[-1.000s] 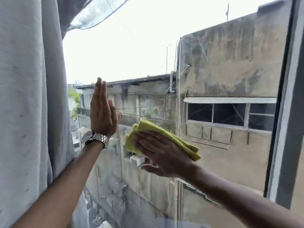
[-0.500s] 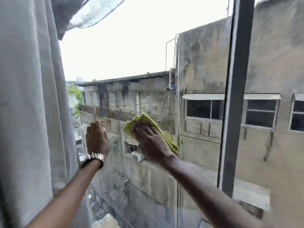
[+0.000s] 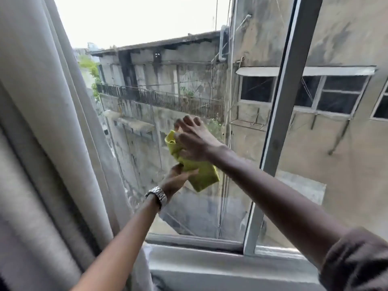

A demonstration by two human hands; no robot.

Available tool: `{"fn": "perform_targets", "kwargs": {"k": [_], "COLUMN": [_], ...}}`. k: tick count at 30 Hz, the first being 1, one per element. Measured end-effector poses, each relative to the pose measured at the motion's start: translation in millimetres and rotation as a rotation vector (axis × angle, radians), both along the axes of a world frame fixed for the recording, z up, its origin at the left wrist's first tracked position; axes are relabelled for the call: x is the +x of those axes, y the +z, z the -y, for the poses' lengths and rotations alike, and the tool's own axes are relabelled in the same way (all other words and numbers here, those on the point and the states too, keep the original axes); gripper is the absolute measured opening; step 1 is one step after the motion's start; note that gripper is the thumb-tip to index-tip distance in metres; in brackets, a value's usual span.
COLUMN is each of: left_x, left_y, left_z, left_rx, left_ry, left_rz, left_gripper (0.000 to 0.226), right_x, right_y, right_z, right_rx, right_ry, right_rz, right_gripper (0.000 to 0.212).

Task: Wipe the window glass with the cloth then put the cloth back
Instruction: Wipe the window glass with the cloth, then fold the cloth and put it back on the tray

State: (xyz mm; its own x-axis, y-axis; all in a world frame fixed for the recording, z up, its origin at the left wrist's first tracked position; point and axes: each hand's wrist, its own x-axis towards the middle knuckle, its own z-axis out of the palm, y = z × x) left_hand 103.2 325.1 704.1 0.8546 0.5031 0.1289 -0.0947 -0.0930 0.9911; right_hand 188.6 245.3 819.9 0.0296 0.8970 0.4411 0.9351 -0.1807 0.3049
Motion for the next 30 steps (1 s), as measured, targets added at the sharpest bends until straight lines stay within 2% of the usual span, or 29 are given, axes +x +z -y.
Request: {"fn": "perform_targets", "kwargs": {"k": [2, 4, 5, 7, 8, 10, 13, 15, 17, 19, 21, 24, 27, 30], "left_x": [-25, -50, -63, -86, -97, -124, -160, -179, -194, -197, -188, -158, -132, -125], "left_y": [-67, -146, -189, -272, -317, -402, -511, -572, -618, -656, -685, -725, -751, -762], "left_z": [21, 50, 68, 105, 124, 166, 225, 264, 297, 320, 333, 340, 332, 323], "left_rx": [-0.117, -0.207, -0.257, -0.379, -0.453, -0.603, -0.762, -0.807, -0.829, -0.848, -0.853, -0.817, -0.762, -0.57], "left_ry": [-0.144, -0.233, -0.27, -0.345, -0.371, -0.405, -0.397, -0.379, -0.398, -0.348, -0.218, -0.022, 0.081, 0.178], "left_rz": [-0.117, -0.278, -0.357, -0.51, -0.574, -0.71, -0.878, -0.984, -1.056, -1.082, -1.087, -1.033, -1.025, -1.134], "left_gripper": [0.026, 0.041, 0.049, 0.052, 0.053, 0.06, 0.063, 0.056, 0.044, 0.039, 0.035, 0.03, 0.027, 0.03], "right_x": [10, 18, 20, 22, 22, 13, -8, -19, -28, -26, -15, 3, 8, -2], "right_y": [-64, -141, -188, -285, -338, -442, -571, -641, -691, -735, -769, -812, -844, -859], "right_z": [30, 58, 74, 107, 125, 167, 225, 261, 286, 295, 289, 270, 254, 253], "right_rx": [-0.108, -0.317, -0.438, -0.671, -0.77, -0.891, -1.011, -1.131, -1.299, -1.4, -1.304, -1.044, -0.843, -0.803], "right_ry": [0.01, -0.034, -0.072, -0.144, -0.185, -0.33, -0.477, -0.569, -0.618, -0.57, -0.52, -0.5, -0.446, -0.399], "right_rz": [-0.261, -0.587, -0.787, -1.168, -1.315, -1.485, -1.523, -1.554, -1.617, -1.576, -1.506, -1.413, -1.339, -1.217], "right_gripper": [0.048, 0.054, 0.052, 0.033, 0.022, 0.021, 0.021, 0.027, 0.052, 0.072, 0.066, 0.037, 0.021, 0.024]}}
